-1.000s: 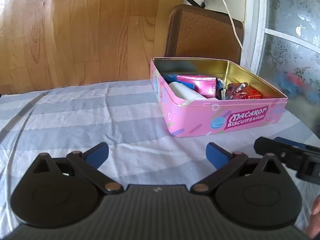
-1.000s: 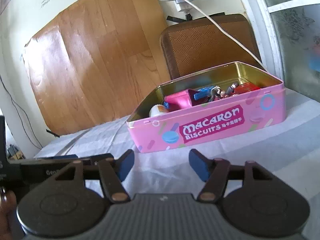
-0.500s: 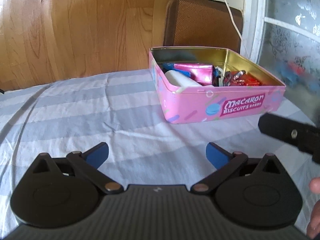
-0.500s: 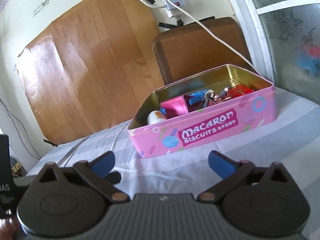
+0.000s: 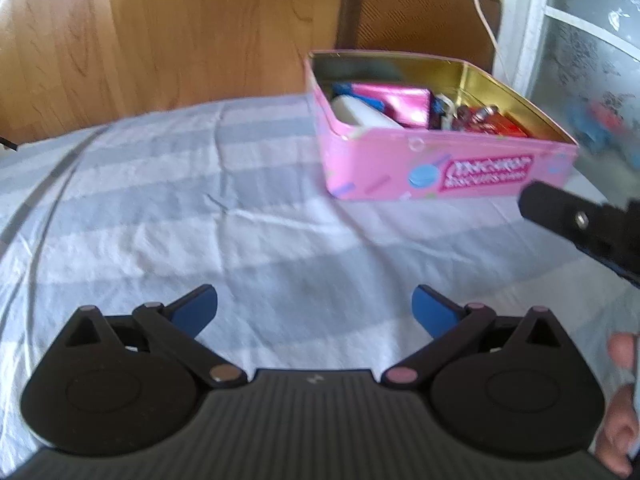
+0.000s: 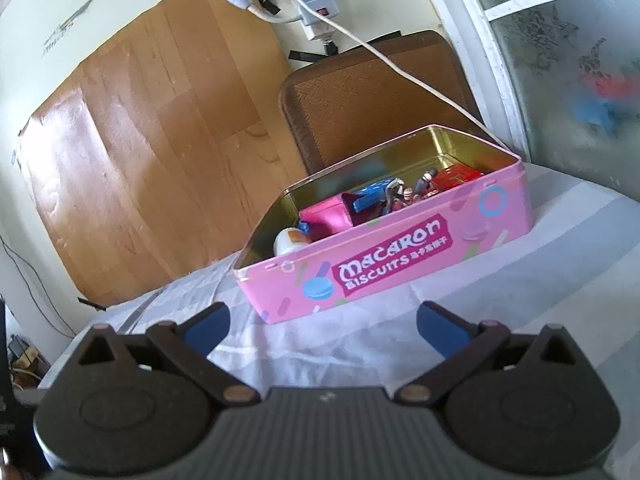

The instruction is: Organize rigid objects

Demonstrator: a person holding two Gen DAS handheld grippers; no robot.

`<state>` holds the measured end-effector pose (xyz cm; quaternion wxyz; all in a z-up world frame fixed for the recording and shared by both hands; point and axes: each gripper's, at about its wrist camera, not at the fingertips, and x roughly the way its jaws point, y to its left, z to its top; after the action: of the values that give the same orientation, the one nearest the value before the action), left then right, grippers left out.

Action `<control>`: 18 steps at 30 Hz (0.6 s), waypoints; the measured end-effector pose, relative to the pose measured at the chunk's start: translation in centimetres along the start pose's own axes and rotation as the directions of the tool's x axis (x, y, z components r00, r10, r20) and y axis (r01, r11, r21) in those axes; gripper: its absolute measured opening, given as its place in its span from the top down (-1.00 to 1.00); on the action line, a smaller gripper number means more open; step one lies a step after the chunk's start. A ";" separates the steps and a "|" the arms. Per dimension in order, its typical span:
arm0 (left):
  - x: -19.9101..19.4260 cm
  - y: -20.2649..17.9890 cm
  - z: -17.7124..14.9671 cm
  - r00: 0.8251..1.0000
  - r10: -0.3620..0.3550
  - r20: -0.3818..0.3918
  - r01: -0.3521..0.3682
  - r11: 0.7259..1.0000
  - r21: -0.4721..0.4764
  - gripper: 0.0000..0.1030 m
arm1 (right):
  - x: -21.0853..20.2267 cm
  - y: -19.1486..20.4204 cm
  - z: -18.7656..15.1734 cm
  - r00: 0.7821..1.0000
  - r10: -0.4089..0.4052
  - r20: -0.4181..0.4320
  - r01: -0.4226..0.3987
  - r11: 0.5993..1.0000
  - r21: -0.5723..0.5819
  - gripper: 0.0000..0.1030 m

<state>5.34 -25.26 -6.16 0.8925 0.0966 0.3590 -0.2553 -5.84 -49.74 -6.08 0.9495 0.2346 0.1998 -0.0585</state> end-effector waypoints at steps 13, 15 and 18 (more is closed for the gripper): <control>-1.3 -1.6 0.6 0.999 0.033 0.042 -0.035 0.997 0.064 -1.00 | -0.4 -0.7 -0.1 1.000 -0.009 0.018 0.009 1.000 0.027 -1.00; -1.3 -1.6 0.7 0.999 0.037 0.038 -0.039 0.998 0.058 -1.00 | -0.5 -0.8 -0.1 1.000 -0.010 0.020 0.009 1.000 0.027 -1.00; -1.2 -1.5 0.7 0.998 0.049 0.030 -0.051 0.997 0.050 -1.00 | -0.6 -0.8 -0.1 1.000 -0.009 0.025 0.009 1.000 0.025 -1.00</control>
<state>4.23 -26.37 -4.84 0.9009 0.1245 0.3373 -0.2432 -6.61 -50.40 -6.22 0.9488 0.2445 0.1882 -0.0682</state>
